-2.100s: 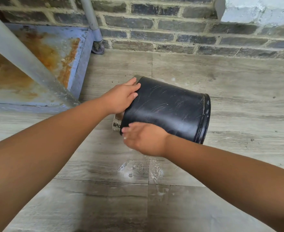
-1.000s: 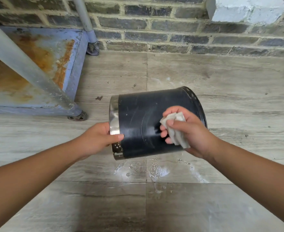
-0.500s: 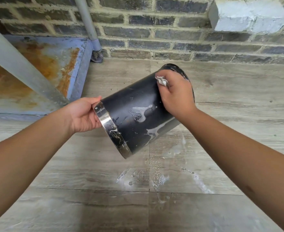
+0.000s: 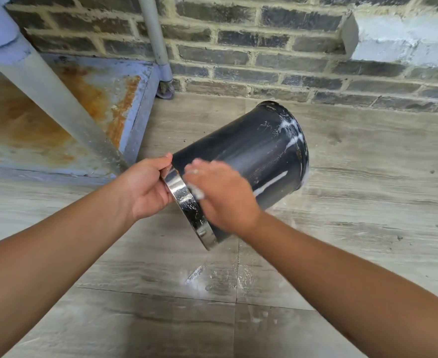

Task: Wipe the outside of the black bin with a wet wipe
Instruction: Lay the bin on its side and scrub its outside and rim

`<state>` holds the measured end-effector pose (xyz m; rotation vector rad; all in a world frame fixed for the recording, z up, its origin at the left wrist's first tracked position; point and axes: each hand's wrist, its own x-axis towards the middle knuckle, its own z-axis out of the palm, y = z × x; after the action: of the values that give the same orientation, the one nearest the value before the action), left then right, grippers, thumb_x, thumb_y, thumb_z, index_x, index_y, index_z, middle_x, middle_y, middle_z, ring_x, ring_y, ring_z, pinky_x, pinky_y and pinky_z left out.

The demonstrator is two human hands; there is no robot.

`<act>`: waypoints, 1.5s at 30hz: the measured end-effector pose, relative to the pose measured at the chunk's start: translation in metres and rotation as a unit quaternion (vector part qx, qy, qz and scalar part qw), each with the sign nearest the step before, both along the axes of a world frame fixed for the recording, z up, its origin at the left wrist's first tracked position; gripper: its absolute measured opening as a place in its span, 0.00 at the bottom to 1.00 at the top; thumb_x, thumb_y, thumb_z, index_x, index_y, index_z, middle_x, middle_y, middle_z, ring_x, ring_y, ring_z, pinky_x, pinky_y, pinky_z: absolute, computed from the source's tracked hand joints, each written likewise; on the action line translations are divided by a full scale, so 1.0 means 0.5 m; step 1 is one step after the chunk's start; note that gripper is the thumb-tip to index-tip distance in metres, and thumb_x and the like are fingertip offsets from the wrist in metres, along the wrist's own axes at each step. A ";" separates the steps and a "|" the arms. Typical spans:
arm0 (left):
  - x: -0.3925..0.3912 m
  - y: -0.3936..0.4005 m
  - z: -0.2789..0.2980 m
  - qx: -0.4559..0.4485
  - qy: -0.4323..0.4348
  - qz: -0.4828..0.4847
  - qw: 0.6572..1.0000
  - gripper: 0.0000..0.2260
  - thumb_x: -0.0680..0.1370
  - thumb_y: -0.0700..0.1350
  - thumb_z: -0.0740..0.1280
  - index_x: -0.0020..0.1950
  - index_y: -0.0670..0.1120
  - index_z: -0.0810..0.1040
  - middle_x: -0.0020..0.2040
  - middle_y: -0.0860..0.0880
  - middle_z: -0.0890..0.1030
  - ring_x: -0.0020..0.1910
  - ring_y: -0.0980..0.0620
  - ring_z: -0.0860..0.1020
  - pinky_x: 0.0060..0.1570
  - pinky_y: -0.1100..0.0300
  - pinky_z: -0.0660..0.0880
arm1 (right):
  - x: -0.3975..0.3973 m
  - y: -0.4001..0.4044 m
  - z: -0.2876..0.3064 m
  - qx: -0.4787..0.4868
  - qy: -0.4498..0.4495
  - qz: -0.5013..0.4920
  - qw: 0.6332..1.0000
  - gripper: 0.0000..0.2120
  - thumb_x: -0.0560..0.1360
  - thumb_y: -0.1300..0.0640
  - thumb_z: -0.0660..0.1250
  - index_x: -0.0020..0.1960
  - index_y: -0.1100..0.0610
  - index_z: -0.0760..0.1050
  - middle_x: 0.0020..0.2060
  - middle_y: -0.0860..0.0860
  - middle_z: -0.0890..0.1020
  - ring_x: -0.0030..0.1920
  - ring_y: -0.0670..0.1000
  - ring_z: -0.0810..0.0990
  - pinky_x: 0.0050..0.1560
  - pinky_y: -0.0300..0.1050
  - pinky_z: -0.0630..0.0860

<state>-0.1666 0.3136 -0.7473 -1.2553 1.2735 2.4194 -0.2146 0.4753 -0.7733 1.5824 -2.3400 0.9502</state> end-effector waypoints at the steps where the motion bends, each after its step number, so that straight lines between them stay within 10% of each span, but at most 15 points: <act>1: 0.001 0.001 0.003 0.002 0.000 0.005 1.000 0.12 0.83 0.46 0.59 0.50 0.42 0.78 0.34 0.47 0.85 0.33 0.51 0.85 0.31 0.56 0.82 | 0.029 -0.004 -0.007 -0.006 -0.016 0.036 0.999 0.16 0.68 0.71 0.66 0.55 0.62 0.79 0.54 0.57 0.82 0.56 0.59 0.80 0.60 0.50 0.70; 4: 0.002 0.001 0.009 0.001 -0.002 0.016 1.000 0.15 0.83 0.46 0.60 0.41 0.41 0.80 0.29 0.47 0.83 0.28 0.51 0.84 0.25 0.59 0.79 | 0.087 0.000 -0.017 -0.025 -0.094 0.117 0.988 0.14 0.69 0.73 0.69 0.53 0.65 0.80 0.54 0.59 0.83 0.60 0.60 0.79 0.63 0.54 0.70; 8: 0.007 0.007 0.013 0.004 0.006 0.003 1.000 0.14 0.83 0.47 0.58 0.55 0.41 0.79 0.45 0.43 0.87 0.46 0.46 0.86 0.41 0.49 0.83 | 0.110 0.025 -0.007 -0.072 -0.198 0.170 0.963 0.11 0.71 0.74 0.67 0.52 0.69 0.80 0.49 0.62 0.83 0.56 0.61 0.81 0.62 0.57 0.74; 13: 0.015 0.020 0.015 0.000 -0.006 0.014 1.000 0.13 0.84 0.46 0.57 0.57 0.41 0.78 0.47 0.42 0.86 0.47 0.44 0.85 0.39 0.46 0.83 | 0.009 0.075 0.059 -0.186 -0.332 -0.052 0.923 0.09 0.74 0.66 0.66 0.52 0.62 0.82 0.49 0.53 0.85 0.50 0.49 0.83 0.54 0.45 0.79; 18: 0.051 0.050 0.002 0.027 -0.039 0.055 0.997 0.12 0.83 0.45 0.57 0.54 0.41 0.78 0.46 0.43 0.87 0.43 0.45 0.86 0.35 0.48 0.83 | -0.195 0.153 0.104 -0.446 -0.519 -0.233 0.691 0.10 0.75 0.67 0.62 0.52 0.55 0.75 0.39 0.53 0.80 0.36 0.49 0.78 0.37 0.43 0.75; 20: 0.068 0.061 -0.007 0.046 -0.052 0.068 0.995 0.12 0.83 0.45 0.57 0.53 0.41 0.78 0.44 0.42 0.87 0.41 0.46 0.86 0.38 0.47 0.83 | -0.247 0.181 0.100 -0.479 -0.506 -0.278 0.661 0.10 0.75 0.68 0.62 0.51 0.55 0.75 0.37 0.53 0.77 0.34 0.47 0.76 0.36 0.41 0.73; 29: 0.096 0.085 -0.036 0.071 -0.062 0.091 0.991 0.10 0.83 0.45 0.59 0.49 0.42 0.76 0.36 0.44 0.86 0.40 0.45 0.86 0.57 0.42 0.76 | -0.225 0.142 0.019 -0.034 -0.093 -0.229 0.968 0.09 0.76 0.61 0.65 0.53 0.55 0.80 0.45 0.51 0.84 0.45 0.53 0.81 0.45 0.44 0.75; 34: 0.098 0.078 -0.036 0.082 -0.065 0.089 0.990 0.10 0.82 0.45 0.60 0.54 0.41 0.77 0.47 0.40 0.86 0.48 0.44 0.85 0.50 0.39 0.79 | -0.193 0.128 0.007 0.027 -0.015 -0.230 0.973 0.11 0.75 0.61 0.64 0.56 0.55 0.79 0.47 0.53 0.85 0.50 0.59 0.81 0.46 0.48 0.75; 41: 0.103 0.080 -0.040 0.077 -0.059 0.099 0.990 0.09 0.83 0.45 0.59 0.46 0.44 0.74 0.27 0.46 0.82 0.34 0.47 0.85 0.39 0.36 0.79 | -0.102 0.112 -0.002 0.024 -0.017 -0.128 0.991 0.11 0.73 0.65 0.68 0.54 0.57 0.81 0.50 0.54 0.85 0.57 0.54 0.82 0.55 0.47 0.76; 45: 0.102 0.087 -0.039 0.070 -0.065 0.104 0.990 0.09 0.83 0.45 0.58 0.49 0.43 0.75 0.33 0.45 0.85 0.35 0.47 0.86 0.32 0.42 0.82 | -0.049 0.102 -0.006 0.033 -0.030 -0.031 0.999 0.11 0.75 0.61 0.62 0.53 0.60 0.81 0.49 0.54 0.85 0.57 0.54 0.81 0.60 0.49 0.73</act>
<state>-0.1157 0.3573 -0.7668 -1.5440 0.9629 2.4631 -0.2392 0.5263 -0.7761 1.5165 -2.4693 0.9280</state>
